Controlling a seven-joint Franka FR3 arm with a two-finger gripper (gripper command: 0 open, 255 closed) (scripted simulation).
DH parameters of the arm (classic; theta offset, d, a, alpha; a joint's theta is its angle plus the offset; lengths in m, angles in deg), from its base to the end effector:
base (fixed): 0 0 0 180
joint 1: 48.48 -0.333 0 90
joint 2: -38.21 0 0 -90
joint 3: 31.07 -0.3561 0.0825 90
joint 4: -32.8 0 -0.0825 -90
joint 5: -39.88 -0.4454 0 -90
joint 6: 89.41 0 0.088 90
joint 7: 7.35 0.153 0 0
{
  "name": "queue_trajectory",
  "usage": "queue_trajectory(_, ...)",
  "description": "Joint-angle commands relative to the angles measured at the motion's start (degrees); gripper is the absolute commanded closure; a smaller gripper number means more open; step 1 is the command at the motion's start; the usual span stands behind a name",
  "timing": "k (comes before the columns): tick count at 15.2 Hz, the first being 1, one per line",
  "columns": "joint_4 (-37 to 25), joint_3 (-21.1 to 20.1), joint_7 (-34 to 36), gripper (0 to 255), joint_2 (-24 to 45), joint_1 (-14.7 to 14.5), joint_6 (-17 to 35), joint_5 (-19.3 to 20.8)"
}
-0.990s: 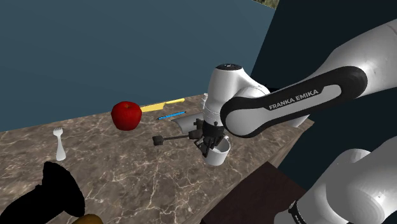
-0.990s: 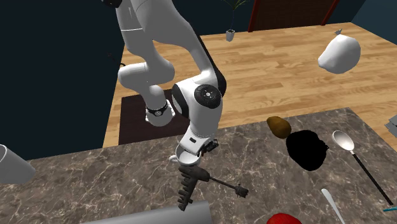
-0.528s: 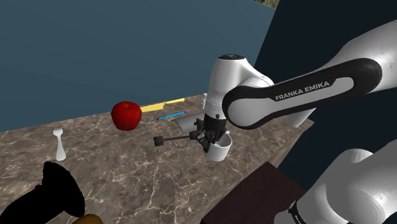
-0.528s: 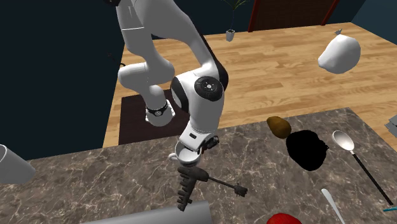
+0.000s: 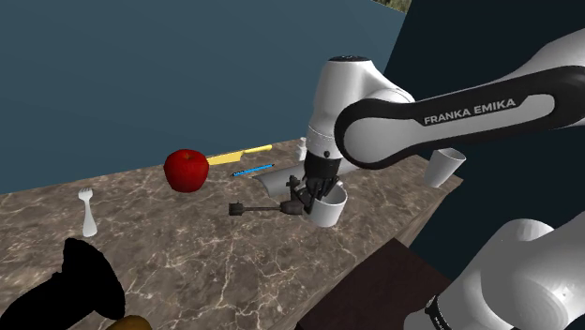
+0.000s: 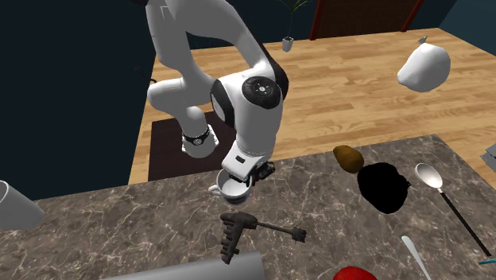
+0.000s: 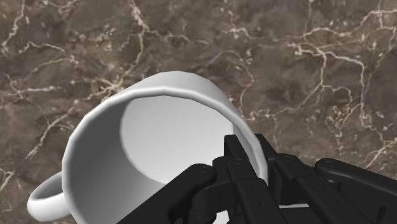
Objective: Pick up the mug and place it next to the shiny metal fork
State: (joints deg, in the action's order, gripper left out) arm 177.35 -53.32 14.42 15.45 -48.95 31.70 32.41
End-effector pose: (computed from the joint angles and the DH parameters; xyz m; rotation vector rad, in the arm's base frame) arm 0.4122 0.1759 0.3614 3.0925 -0.1287 -0.0274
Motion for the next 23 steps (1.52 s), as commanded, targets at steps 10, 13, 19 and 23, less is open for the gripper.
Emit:
queue_trajectory(10, -6.12, 1.48, -0.73, 255, -3.42, -0.03, -9.48, 0.03)
queue_trajectory(13, -8.00, 1.83, -0.84, 255, -3.99, 0.01, -11.92, 0.13)
queue_trajectory(19, -17.29, -1.37, 3.41, 255, 4.98, 0.73, -12.35, 2.14)
queue_trajectory(23, -26.52, -4.39, 8.19, 255, 14.52, 0.95, -12.63, 5.53)
